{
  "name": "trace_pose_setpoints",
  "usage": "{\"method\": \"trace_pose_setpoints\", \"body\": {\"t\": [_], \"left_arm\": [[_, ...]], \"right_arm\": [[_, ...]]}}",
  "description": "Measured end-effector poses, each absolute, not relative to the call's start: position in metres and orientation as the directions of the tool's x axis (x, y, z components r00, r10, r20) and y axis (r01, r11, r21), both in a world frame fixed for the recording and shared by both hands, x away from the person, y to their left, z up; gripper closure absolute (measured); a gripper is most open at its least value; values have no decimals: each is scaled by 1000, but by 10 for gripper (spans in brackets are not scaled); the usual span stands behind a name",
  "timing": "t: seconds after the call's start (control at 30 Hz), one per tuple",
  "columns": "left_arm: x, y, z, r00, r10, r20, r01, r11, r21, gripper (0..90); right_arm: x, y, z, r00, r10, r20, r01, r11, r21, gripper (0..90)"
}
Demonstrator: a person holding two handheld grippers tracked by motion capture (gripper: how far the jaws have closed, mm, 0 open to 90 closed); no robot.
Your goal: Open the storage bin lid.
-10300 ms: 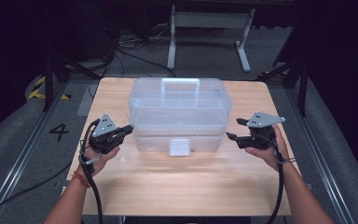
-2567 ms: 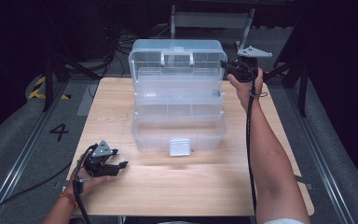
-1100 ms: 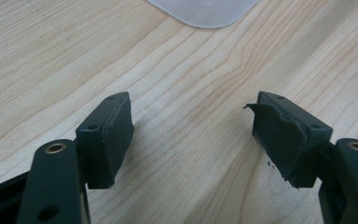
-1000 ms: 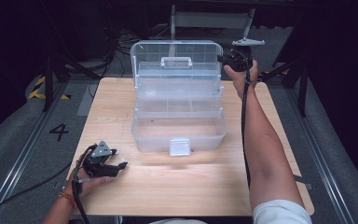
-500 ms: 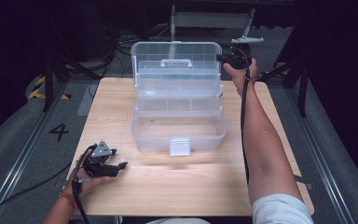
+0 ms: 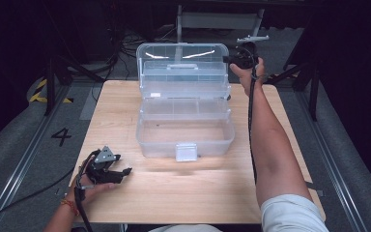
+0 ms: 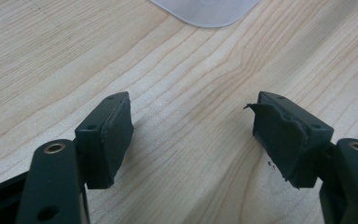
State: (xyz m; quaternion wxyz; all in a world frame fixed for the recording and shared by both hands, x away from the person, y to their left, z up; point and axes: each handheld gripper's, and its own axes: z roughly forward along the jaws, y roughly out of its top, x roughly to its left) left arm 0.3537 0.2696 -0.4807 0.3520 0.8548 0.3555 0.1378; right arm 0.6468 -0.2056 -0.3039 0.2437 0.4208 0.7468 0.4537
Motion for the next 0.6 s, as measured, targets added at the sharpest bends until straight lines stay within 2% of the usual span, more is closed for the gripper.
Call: {"method": "trace_pose_setpoints", "body": {"t": [0.6], "left_arm": [[354, 270, -480, 713, 701, -7, 505, -507, 699, 289]], "right_arm": [[659, -202, -311, -506, 862, 11, 432, 243, 868, 755]]}}
